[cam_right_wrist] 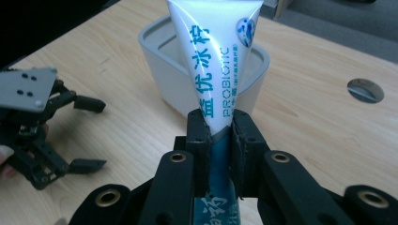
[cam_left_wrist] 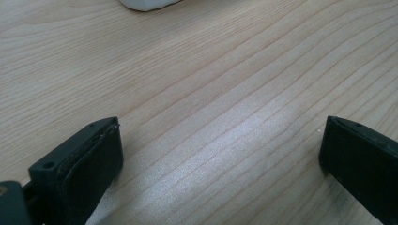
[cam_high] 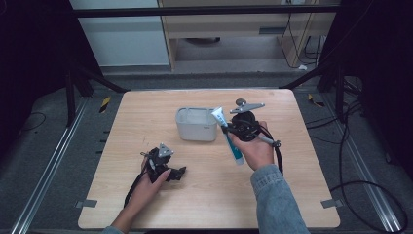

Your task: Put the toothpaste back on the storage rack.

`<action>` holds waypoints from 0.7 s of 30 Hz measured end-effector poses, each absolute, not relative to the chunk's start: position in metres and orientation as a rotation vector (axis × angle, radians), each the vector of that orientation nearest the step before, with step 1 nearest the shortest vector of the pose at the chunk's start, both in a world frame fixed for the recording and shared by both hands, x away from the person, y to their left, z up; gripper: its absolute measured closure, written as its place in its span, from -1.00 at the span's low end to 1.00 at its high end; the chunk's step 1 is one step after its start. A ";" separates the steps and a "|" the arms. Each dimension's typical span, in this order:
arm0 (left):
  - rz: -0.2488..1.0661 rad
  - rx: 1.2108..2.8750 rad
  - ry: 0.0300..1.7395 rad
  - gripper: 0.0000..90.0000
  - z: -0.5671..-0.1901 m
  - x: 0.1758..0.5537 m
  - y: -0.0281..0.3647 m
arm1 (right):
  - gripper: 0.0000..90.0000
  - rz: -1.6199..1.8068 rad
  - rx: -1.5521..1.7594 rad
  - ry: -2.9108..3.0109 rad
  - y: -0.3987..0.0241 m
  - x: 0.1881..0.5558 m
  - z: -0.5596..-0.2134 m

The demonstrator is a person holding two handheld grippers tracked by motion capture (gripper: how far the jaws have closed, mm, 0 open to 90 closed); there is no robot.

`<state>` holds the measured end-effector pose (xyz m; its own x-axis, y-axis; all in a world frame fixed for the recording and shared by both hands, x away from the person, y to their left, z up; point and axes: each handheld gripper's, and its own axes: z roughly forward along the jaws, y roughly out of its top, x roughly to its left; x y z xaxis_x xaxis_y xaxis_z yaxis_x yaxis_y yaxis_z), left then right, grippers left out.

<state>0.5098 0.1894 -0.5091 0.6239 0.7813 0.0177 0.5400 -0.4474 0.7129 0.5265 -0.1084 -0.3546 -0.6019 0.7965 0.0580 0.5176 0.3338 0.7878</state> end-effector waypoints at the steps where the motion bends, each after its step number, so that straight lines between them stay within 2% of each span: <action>1: 0.454 2.162 1.030 -1.00 -0.509 0.510 0.189 | 0.76 1.158 1.169 2.252 -0.108 0.527 -0.353; 21: 0.470 2.148 1.062 -1.00 -0.509 0.511 0.186 | 0.76 1.294 1.150 2.081 -0.078 0.540 -0.323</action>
<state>0.5109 0.1864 -0.5091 0.6008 0.7992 0.0191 0.5511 -0.4314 0.7142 0.5401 -0.0782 -0.3235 -0.5630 0.8240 0.0640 0.4218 0.2198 0.8796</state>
